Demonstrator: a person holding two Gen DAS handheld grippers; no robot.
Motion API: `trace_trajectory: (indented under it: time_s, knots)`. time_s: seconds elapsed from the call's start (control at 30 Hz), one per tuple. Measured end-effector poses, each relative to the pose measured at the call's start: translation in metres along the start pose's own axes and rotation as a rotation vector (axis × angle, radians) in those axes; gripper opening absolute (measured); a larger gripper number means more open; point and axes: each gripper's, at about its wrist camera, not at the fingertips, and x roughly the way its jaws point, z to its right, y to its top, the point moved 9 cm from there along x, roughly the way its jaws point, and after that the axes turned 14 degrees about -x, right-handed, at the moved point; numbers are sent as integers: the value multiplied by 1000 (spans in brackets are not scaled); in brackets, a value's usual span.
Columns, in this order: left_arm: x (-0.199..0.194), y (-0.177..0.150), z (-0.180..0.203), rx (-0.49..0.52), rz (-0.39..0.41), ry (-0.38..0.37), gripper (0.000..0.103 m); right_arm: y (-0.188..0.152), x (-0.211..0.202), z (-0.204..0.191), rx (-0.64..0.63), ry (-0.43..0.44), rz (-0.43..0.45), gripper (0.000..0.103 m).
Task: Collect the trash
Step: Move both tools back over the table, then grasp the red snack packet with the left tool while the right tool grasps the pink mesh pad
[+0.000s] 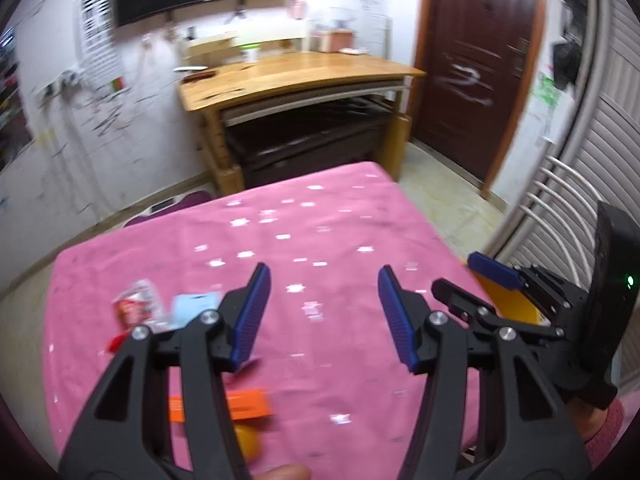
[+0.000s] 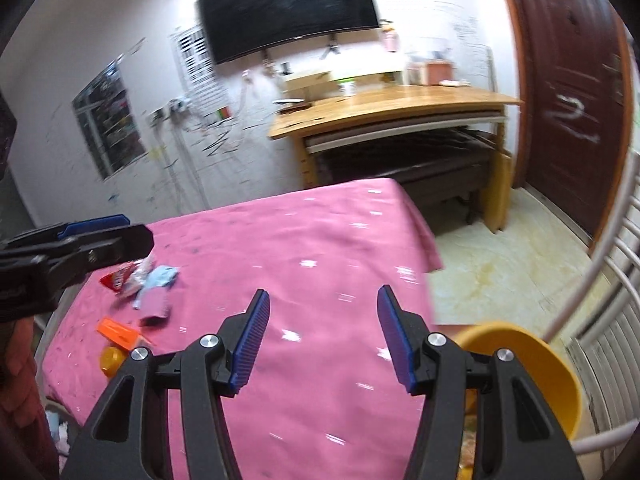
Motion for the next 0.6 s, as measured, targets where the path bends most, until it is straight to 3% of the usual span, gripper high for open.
trace_trajectory:
  time_s: [0.2,0.4,0.6]
  knots:
    - [-2,9,-71,-73,18,91,53,17,25,-60,-84,70,-21,51]
    - [10,6,-142,-161,-16,170,53,21,43,-113,-156,154,-50,51]
    - [27,-8,-176,-200,-66,200,53,20,56,-151,-191,222,-80,51]
